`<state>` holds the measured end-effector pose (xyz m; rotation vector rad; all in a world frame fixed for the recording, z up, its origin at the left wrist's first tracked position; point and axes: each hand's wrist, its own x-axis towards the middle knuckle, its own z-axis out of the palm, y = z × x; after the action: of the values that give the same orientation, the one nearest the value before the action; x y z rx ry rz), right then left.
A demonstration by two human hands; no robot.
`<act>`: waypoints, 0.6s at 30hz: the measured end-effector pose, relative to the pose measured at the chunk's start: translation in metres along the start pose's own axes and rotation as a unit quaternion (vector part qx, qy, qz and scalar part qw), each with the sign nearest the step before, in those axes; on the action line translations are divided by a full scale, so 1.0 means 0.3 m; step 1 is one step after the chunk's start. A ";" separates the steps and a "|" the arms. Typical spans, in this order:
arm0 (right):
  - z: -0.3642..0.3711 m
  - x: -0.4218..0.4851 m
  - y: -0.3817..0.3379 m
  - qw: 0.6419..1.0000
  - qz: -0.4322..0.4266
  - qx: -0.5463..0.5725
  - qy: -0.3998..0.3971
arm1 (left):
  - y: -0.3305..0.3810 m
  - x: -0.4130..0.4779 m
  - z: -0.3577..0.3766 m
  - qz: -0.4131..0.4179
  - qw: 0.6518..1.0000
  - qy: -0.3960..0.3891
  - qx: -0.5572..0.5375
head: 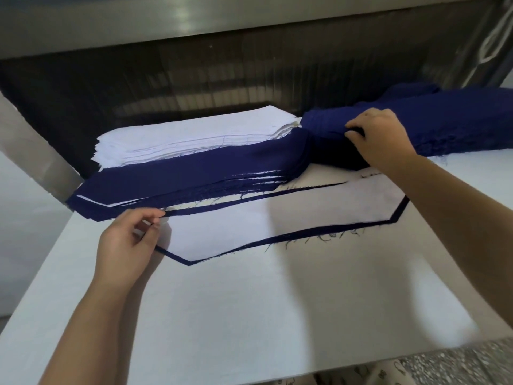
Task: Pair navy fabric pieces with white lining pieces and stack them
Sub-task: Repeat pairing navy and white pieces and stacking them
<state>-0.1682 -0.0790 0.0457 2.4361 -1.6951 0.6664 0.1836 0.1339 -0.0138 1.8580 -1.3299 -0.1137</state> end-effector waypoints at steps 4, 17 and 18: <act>-0.016 0.008 -0.008 1.000 -0.003 -0.024 -0.020 | 0.006 -0.003 0.004 0.003 1.000 -0.007 -0.012; -0.017 0.036 -0.010 0.996 0.030 -0.049 -0.071 | 0.007 -0.004 0.004 -0.007 1.000 -0.015 -0.014; -0.019 0.037 -0.007 0.995 0.041 -0.043 -0.075 | 0.007 -0.005 0.003 -0.005 1.000 -0.015 -0.014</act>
<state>-0.1649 -0.0860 0.0557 2.4232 -1.8460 0.4166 0.1808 0.1345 -0.0135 1.8454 -1.3327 -0.1650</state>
